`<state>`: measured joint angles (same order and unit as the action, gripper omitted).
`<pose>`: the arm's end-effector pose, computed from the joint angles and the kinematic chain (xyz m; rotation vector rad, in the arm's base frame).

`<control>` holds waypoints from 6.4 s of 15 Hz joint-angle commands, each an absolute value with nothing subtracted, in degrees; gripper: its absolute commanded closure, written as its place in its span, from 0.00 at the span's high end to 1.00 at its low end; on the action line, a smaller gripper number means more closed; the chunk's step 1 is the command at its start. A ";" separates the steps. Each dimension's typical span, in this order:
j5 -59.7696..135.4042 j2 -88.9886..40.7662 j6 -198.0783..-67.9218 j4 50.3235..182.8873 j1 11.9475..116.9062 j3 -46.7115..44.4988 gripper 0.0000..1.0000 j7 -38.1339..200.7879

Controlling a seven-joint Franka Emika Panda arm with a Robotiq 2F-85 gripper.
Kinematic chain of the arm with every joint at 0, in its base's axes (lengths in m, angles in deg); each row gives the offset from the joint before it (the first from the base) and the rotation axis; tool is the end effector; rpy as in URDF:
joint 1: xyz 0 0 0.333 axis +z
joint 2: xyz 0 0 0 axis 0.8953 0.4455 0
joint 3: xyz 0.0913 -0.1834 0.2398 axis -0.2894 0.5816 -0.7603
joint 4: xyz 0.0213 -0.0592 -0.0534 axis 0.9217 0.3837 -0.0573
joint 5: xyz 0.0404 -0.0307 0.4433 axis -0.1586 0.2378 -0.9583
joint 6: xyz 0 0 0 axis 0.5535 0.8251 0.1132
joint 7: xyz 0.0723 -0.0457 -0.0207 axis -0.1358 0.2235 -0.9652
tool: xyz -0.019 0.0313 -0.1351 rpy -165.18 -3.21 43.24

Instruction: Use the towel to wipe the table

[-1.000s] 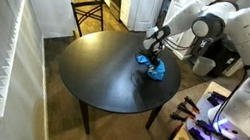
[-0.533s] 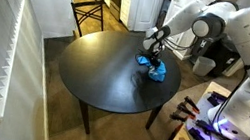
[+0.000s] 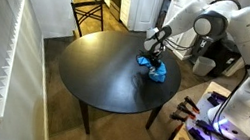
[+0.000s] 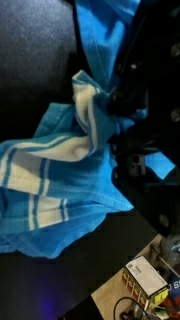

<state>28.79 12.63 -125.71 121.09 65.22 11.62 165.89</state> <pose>0.6082 -0.1700 -0.0246 1.6926 -2.1984 -0.2487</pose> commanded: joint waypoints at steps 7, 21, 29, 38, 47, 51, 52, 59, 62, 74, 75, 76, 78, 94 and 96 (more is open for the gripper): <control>29.57 10.27 -127.69 133.98 65.67 5.67 0.06 163.26; 44.83 22.07 -102.51 114.92 83.21 -2.81 0.07 164.54; 39.42 30.03 -94.37 96.83 87.39 -6.16 0.06 173.19; 33.92 35.46 -95.20 83.75 87.35 -7.46 0.06 177.49; 31.69 35.51 -99.20 80.44 85.63 -6.80 0.06 175.07; 31.33 34.99 -103.64 80.53 83.99 -6.57 0.06 174.05; 32.05 30.85 -94.15 81.86 85.23 -6.53 0.15 175.22; 31.88 30.85 -96.01 81.45 84.46 -6.63 0.15 175.22; 32.45 33.01 -95.82 77.97 84.48 -6.20 0.06 175.02; 36.14 43.90 -101.94 57.58 83.13 -1.77 0.05 176.30; 36.32 44.30 -102.31 56.85 82.72 -1.48 0.05 176.36; 36.87 44.29 -103.74 56.72 82.39 -0.90 0.05 176.81; 38.09 44.31 -107.48 56.40 81.76 0.22 0.06 176.92; 41.89 44.73 -118.30 59.91 74.65 4.79 0.05 191.12; 42.31 44.71 -122.03 60.77 73.55 5.41 0.05 193.19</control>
